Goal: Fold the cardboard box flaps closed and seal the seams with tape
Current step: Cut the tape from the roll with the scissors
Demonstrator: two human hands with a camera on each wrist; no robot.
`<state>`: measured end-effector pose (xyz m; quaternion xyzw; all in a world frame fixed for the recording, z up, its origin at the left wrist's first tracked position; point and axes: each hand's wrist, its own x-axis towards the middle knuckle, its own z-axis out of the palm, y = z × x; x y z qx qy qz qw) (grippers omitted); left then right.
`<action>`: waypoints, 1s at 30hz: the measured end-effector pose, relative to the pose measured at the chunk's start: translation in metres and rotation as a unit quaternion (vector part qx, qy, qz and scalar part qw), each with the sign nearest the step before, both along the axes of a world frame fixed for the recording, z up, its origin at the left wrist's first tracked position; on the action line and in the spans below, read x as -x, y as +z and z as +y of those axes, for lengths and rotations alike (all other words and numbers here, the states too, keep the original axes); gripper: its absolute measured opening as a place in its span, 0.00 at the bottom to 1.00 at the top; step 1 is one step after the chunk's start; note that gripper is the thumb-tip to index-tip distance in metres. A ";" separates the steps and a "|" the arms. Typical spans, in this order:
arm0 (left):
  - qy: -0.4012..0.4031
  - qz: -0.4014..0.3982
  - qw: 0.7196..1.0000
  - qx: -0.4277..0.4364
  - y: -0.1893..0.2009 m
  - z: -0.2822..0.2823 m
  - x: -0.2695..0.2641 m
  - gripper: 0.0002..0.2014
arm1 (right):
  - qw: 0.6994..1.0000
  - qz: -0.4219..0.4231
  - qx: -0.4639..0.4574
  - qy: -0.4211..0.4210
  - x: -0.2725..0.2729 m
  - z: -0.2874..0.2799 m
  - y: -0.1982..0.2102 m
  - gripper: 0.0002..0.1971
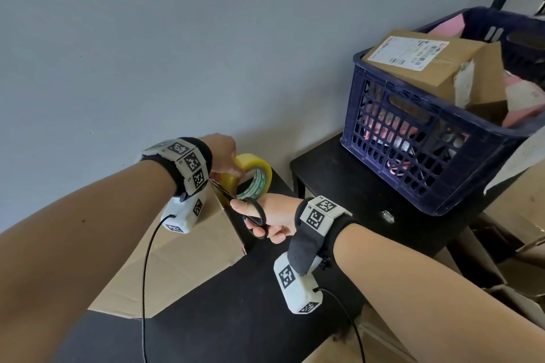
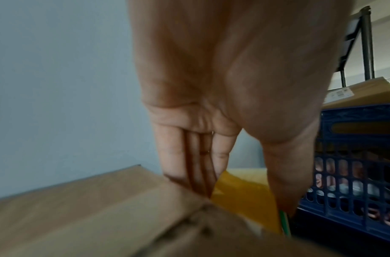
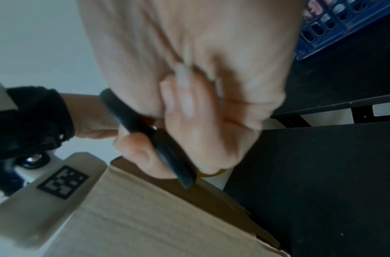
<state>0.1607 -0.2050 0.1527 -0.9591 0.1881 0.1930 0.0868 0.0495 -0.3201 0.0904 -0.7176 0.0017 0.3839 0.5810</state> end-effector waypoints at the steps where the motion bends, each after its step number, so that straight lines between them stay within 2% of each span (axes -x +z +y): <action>1: 0.010 0.005 1.000 0.010 -0.001 0.001 0.000 0.21 | 1.000 0.001 0.000 0.000 0.000 -0.001 0.000 0.27; 4: 0.048 0.020 0.997 0.057 -0.002 0.004 0.001 0.23 | 0.999 0.036 -0.007 -0.005 -0.001 -0.001 -0.003 0.28; 9: 0.077 0.025 0.992 0.092 -0.004 0.007 0.005 0.26 | 0.989 0.145 0.017 0.033 -0.001 0.001 -0.005 0.38; 14: 0.060 -0.013 0.994 0.091 0.000 0.011 0.004 0.27 | 0.988 0.142 0.036 0.039 -0.007 -0.003 0.006 0.39; 22: 0.076 -0.058 0.987 0.129 0.006 0.012 0.007 0.26 | 0.972 0.100 0.187 0.097 -0.012 -0.010 0.029 0.51; 26: 0.080 -0.067 0.984 0.141 0.012 0.012 0.008 0.26 | 0.962 0.093 0.239 0.098 -0.016 -0.014 0.038 0.45; 28: 0.085 -0.076 0.979 0.167 0.017 0.012 0.008 0.25 | 0.947 0.115 0.277 0.117 -0.011 -0.013 0.040 0.49; 30: 0.094 -0.108 0.971 0.192 0.030 0.013 0.008 0.24 | 0.924 0.089 0.347 0.131 0.001 -0.014 0.033 0.43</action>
